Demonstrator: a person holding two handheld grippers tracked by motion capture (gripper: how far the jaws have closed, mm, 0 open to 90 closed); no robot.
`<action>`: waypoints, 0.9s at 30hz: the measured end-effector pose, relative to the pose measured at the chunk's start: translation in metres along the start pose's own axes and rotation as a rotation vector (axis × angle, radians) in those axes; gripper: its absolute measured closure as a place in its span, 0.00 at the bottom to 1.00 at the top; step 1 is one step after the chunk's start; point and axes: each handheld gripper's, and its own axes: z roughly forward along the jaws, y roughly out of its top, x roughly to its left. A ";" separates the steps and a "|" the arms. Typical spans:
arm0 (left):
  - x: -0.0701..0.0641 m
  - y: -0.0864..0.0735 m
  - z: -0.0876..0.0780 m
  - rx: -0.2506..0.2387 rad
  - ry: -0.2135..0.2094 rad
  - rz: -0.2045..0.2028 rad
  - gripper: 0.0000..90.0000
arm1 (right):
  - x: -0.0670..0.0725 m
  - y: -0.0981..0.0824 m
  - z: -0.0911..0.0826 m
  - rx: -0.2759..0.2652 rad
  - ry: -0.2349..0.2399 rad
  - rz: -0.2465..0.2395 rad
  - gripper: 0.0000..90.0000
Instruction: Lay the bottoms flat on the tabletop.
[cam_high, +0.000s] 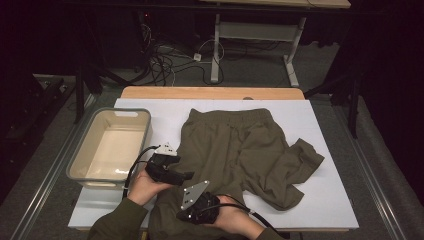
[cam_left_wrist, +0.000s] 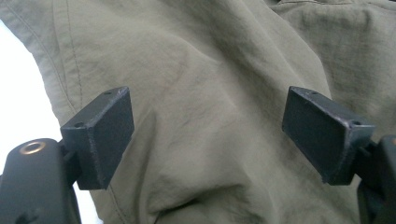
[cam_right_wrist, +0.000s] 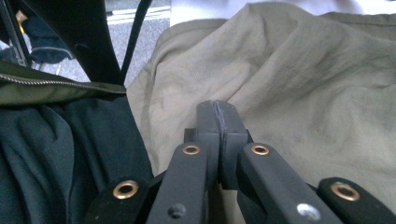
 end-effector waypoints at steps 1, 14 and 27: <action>0.000 0.000 0.000 0.000 0.001 0.001 0.19 | -0.001 -0.001 -0.001 -0.009 0.003 0.005 0.99; -0.001 0.000 0.001 -0.005 -0.009 0.017 0.19 | -0.031 -0.024 -0.060 -0.091 -0.126 0.103 0.59; -0.005 0.000 0.004 -0.018 -0.041 0.038 0.06 | -0.059 -0.062 -0.108 -0.121 -0.230 0.233 0.52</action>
